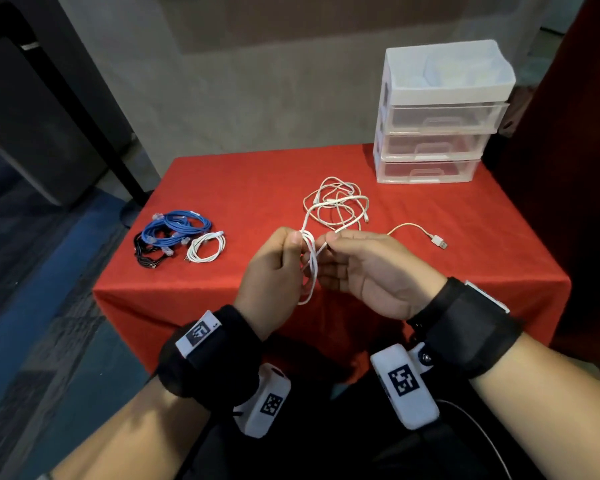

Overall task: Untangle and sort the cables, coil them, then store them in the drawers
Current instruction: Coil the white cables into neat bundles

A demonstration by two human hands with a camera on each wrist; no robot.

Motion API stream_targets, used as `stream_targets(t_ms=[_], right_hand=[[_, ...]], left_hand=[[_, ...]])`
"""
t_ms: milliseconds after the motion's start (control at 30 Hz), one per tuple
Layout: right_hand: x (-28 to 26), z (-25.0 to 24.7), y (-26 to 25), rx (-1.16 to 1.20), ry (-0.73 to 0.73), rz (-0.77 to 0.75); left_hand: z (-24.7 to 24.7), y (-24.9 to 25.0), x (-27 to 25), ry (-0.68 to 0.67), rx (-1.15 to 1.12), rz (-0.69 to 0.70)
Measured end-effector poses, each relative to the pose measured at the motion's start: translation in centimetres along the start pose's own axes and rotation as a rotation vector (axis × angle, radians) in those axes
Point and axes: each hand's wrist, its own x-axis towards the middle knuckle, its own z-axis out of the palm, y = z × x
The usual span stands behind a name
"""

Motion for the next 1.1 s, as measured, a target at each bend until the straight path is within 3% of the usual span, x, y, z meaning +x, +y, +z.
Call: stream_targets(t_ms=[133, 300, 400, 733, 967, 1100], right_hand=[[0.4, 0.1, 0.9, 0.053, 0.022, -0.018], [0.6, 0.4, 1.9, 0.054, -0.081, -0.081], [1.0, 0.1, 2.0, 0.009, -0.046, -0.114], [-0.1, -0.7, 0.5, 0.054, -0.163, -0.053], [-0.5, -1.4, 1.0, 0.230, -0.287, -0.021], [-0.1, -1.7, 0.9, 0.222, -0.259, -0.032]], left_hand=[[-0.1, -0.5, 0.4, -0.011, 0.041, 0.013], [-0.1, -1.4, 0.7, 0.007, 0.103, 0.065], [-0.3, -1.3, 0.9, 0.003, 0.100, 0.069], [-0.5, -1.8, 1.5, 0.025, 0.191, 0.216], [-0.3, -2.0, 1.5, 0.066, 0.310, 0.348], [0.2, -2.5, 2.6, 0.068, 0.314, 0.363]])
